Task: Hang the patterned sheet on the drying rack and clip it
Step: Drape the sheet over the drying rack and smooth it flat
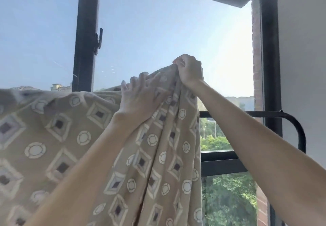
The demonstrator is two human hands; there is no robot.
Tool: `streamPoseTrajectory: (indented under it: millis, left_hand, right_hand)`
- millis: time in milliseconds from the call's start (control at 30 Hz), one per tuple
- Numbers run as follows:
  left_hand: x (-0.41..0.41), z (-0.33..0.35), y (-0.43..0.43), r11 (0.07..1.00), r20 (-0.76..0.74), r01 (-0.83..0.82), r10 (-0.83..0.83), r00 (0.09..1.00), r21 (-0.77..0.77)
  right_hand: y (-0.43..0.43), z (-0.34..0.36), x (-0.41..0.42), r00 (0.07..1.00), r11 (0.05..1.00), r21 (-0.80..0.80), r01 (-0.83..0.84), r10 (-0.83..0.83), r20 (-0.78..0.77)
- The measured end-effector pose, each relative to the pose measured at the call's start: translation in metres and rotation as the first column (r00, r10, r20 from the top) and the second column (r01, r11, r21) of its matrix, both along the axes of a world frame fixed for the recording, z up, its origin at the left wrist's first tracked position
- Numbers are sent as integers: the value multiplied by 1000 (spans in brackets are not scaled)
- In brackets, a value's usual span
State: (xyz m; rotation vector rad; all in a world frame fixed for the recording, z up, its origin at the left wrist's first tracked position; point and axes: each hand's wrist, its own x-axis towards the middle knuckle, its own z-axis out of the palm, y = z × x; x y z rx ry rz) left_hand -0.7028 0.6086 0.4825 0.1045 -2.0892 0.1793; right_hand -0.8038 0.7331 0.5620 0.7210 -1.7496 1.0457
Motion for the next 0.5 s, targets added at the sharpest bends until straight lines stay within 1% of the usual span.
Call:
streamPoseTrajectory:
  millis: [33,100,167,200,267,333,433,500]
  left_hand:
    - [-6,-4,-1,999,60,37,-37,998,7]
    - [-18,-10,0,996,239,75,-84,967,49]
    - [-25,-15,2,999,367,28,-41,929,41]
    - [-27,-17,1,1000,384,-2,-6,923,21]
    - [-32,-18,-6,999,337,-33,37,941,-17]
    - [-37,-19,-14,998,292,-32,44,956,-45]
    - [-36,-20,-15,998,262,-4,19,965,-60]
    - [-35,-21,-13,999,241,-14,27,970,-52]
  right_hand:
    - [3,-4,-8,998,999,36,5,-7,54]
    - [6,-15,-24,985,990,136,30,-52,164]
    - [8,-28,-40,959,964,260,65,-132,250]
    - [9,-35,-49,943,946,319,55,-154,294]
    - [11,-48,-65,906,916,402,-6,-166,390]
    - [13,-57,-73,867,908,417,-32,-183,464]
    - [19,-62,-72,860,896,443,31,-250,446]
    - [25,-65,-62,861,891,449,72,-283,424]
